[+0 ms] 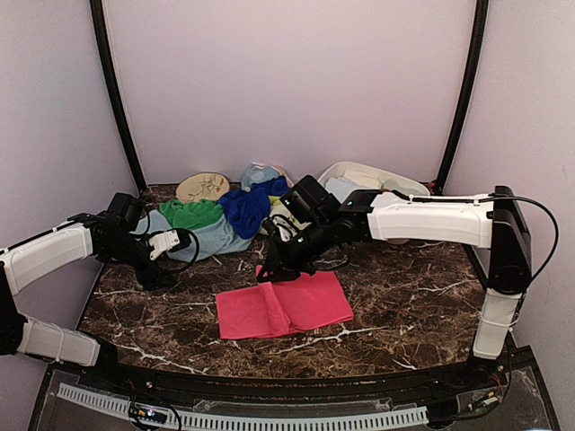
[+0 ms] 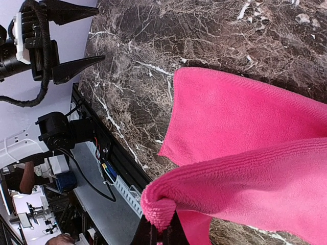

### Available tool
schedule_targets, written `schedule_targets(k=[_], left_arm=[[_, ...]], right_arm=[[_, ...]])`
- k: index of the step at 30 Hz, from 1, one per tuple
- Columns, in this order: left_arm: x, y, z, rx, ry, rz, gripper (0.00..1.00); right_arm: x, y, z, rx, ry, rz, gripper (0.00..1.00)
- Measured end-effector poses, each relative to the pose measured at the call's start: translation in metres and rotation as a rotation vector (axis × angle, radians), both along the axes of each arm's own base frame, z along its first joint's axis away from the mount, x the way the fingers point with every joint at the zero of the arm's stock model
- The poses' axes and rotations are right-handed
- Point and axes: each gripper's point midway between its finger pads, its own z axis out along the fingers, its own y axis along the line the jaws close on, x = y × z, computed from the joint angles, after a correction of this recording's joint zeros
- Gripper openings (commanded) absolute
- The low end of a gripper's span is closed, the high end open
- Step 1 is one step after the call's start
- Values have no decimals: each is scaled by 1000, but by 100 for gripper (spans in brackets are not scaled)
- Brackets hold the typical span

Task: Roll the towels
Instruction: Fold the towel at the center of the board.

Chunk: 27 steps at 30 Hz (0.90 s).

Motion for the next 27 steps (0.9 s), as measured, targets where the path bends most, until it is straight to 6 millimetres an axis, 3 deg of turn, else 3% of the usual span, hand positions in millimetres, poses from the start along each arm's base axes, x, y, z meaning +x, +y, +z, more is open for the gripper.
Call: schedule_targets(k=[4, 10, 16, 21, 27], left_arm=[[-1, 0, 0, 0, 4, 0, 78], [-2, 0, -1, 2, 10, 0, 78], [-2, 1, -1, 4, 11, 3, 78], [-2, 1, -1, 4, 11, 5, 79], [-2, 1, -1, 4, 11, 6, 79]], right_arm=[[0, 5, 2, 11, 2, 3, 0], [6, 30, -5, 43, 7, 21, 0], [11, 42, -28, 27, 26, 18, 0], [14, 53, -52, 32, 61, 11, 11], [19, 74, -80, 72, 97, 4, 11]])
